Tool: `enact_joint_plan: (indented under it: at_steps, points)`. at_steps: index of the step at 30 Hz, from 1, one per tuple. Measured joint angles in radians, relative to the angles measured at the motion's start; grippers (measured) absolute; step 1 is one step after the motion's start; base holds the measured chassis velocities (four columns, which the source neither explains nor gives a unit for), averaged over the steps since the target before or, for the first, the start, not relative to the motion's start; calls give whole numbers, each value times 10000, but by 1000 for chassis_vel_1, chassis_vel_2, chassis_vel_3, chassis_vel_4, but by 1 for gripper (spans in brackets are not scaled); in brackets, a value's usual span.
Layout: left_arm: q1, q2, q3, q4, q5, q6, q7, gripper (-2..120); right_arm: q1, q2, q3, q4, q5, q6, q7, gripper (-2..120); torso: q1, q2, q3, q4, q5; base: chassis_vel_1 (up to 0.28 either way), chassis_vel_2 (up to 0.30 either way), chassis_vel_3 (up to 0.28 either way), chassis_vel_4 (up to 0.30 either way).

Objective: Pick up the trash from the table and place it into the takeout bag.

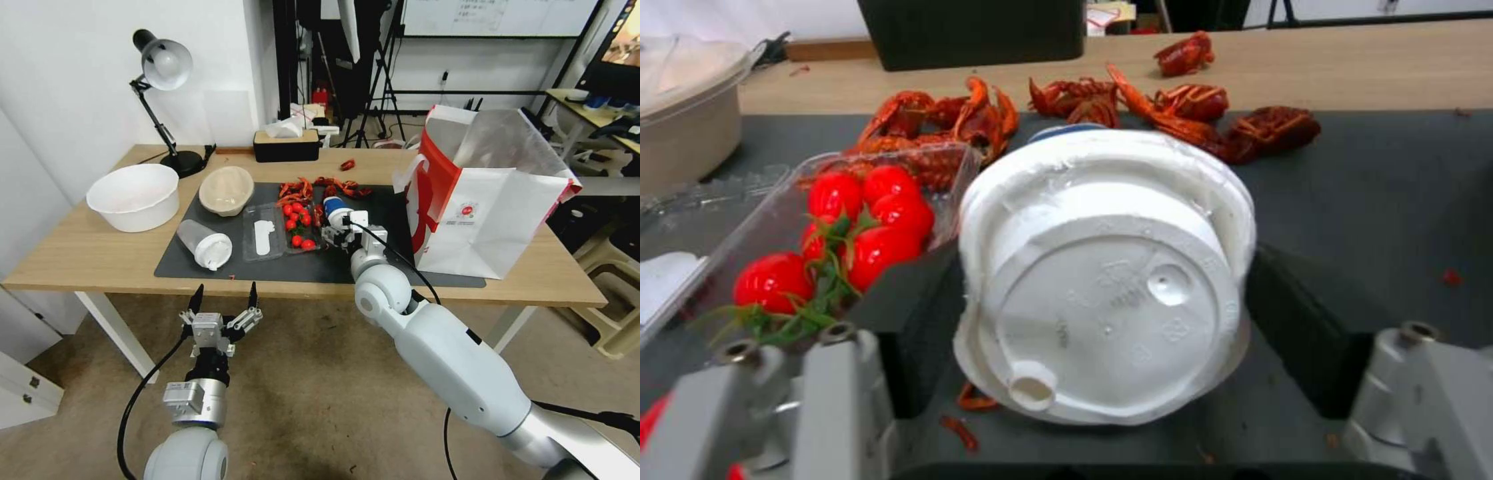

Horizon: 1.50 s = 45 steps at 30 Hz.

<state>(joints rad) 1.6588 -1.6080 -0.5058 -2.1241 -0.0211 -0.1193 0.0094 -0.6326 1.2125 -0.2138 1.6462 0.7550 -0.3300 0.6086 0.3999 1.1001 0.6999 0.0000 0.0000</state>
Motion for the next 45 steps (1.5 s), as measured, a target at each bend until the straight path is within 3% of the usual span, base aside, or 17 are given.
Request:
enact_joint_plan:
  at_steps: [2,8,15,18,23,30,37,41,44,45]
  points:
    - [0,0,5,5,0,-2,-2,100,-26,-15,18,6,0,2,0,65,1,0,0,0,0,0,0,0,0]
    - [-1,0,9,8,-1,-4,-4,100,-102,-47,78,116,1,17,-5,61,0,0,1,1,1,0,0,0,0]
    - [3,0,4,10,-1,-6,-5,100,-423,-345,579,1268,-98,669,-353,61,1,0,1,-1,0,0,0,0,0]
    - [-5,0,31,8,7,-6,-5,100,-595,-666,1312,2556,53,1394,-1149,61,1,0,1,-1,0,0,0,0,0]
    - [2,0,79,-17,67,7,4,100,-374,-988,2553,3523,253,2055,-1986,61,1,-1,1,-1,2,0,0,0,0]
    - [83,0,95,-101,138,17,14,100,126,-1707,4492,4029,-497,62,-453,61,1,0,1,-3,3,0,0,0,0]
    - [83,0,188,-124,210,17,28,100,-34,-2103,5484,3807,-115,-1823,885,61,1,0,1,-3,3,0,0,0,0]
    - [93,0,194,-148,217,17,34,100,-148,-2137,5610,3683,32,-2044,1091,65,1,-1,1,0,2,0,0,0,0]
    - [133,0,189,-186,217,15,36,100,-339,-2097,5775,3619,101,-2117,1123,80,1,-1,1,-1,2,0,0,0,0]
    - [133,0,189,-186,217,15,36,100,-339,-2097,5775,3619,101,-2117,1123,80,1,-1,1,-1,2,0,0,0,0]
